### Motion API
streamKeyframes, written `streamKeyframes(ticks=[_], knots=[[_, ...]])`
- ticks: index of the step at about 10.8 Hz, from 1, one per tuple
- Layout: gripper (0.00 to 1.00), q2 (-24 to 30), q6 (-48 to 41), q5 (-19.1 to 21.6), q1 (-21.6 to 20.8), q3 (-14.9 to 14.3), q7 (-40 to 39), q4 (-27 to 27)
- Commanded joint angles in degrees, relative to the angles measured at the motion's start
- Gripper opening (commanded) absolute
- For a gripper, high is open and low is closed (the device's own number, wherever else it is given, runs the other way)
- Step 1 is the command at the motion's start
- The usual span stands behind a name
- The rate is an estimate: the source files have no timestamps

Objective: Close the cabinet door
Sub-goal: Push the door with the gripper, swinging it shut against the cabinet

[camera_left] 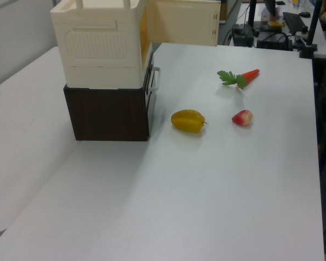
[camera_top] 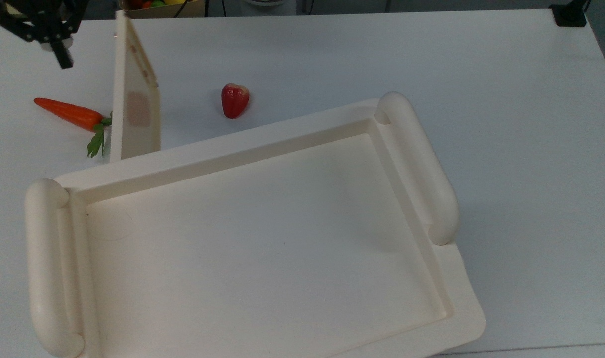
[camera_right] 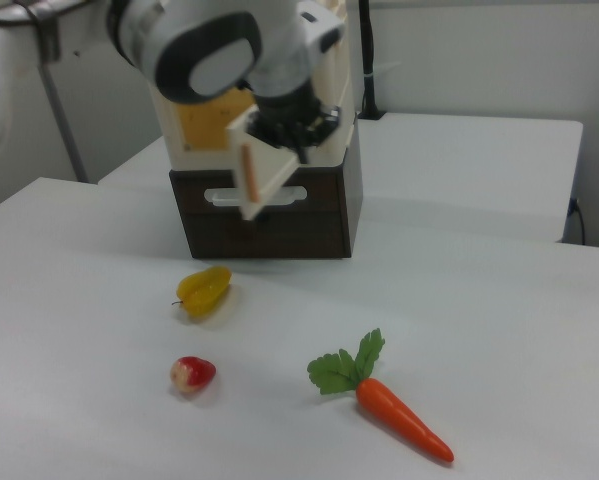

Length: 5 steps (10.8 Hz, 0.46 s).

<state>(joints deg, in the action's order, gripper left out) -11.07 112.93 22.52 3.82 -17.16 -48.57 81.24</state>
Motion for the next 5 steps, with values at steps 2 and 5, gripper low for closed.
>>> streamKeyframes(ticks=[2, 5], knots=[[0.01, 2.5, -5.1, 2.4, -4.5, 0.0, -1.4, 1.2], [0.07, -0.3, 0.2, 5.0, -9.8, 0.1, -0.2, 1.0]])
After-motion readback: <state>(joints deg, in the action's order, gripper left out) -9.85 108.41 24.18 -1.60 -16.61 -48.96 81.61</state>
